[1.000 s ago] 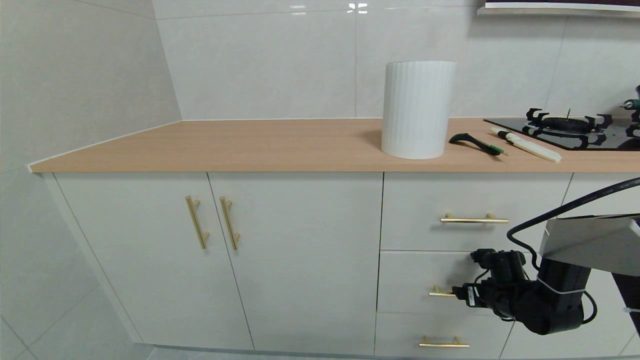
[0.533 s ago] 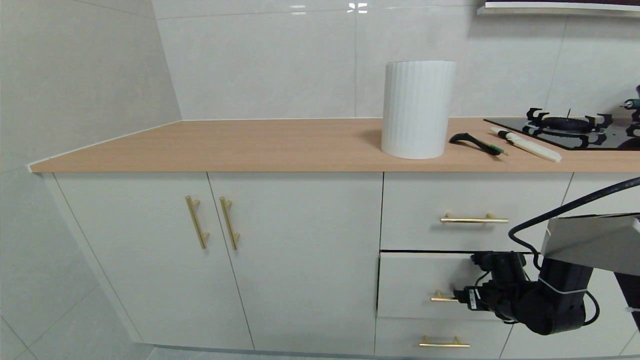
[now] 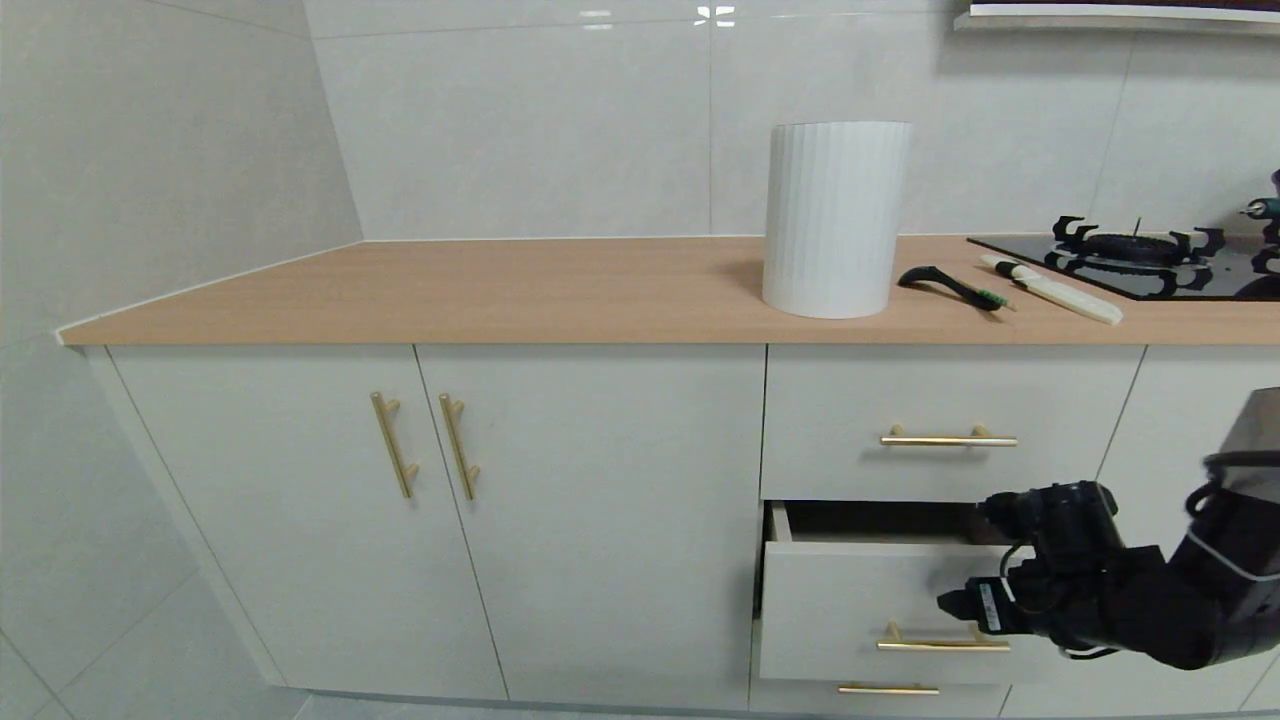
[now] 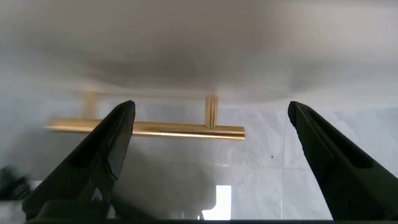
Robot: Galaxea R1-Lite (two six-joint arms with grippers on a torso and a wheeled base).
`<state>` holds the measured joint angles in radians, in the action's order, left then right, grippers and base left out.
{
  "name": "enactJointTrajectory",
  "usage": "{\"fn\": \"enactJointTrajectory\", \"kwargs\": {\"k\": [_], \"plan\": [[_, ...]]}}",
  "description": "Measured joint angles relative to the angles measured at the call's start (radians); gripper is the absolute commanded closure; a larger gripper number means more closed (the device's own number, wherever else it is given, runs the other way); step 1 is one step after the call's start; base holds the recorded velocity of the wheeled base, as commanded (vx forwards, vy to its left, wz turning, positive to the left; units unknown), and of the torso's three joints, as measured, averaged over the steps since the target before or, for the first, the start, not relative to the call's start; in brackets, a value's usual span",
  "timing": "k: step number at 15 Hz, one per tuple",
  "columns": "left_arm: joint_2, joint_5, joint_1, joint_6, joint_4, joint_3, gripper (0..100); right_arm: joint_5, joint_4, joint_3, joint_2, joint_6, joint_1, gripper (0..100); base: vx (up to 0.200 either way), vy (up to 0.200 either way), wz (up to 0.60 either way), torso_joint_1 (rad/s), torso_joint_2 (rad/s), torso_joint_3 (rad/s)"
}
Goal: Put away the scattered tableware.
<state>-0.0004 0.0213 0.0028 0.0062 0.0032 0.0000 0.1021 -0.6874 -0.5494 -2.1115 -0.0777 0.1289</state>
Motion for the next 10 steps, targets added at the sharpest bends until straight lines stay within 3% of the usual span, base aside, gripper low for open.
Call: {"fn": "enactJointTrajectory", "kwargs": {"k": [2,5,10], "plan": [[0.0,0.0,0.0,0.0,0.0,0.0,0,-0.01,0.166,-0.023,0.16,-0.002,0.022,0,0.0,0.0,0.0,0.0,0.0,0.0],[0.0,0.0,0.0,0.0,0.0,0.0,0,-0.009,0.22,-0.08,0.273,-0.006,0.069,0,0.0,0.0,0.0,0.0,0.0,0.0],[0.0,0.0,0.0,0.0,0.0,0.0,0,0.063,0.02,-0.111,0.144,-0.024,0.09,0,0.0,0.0,0.0,0.0,0.0,0.0]]}}
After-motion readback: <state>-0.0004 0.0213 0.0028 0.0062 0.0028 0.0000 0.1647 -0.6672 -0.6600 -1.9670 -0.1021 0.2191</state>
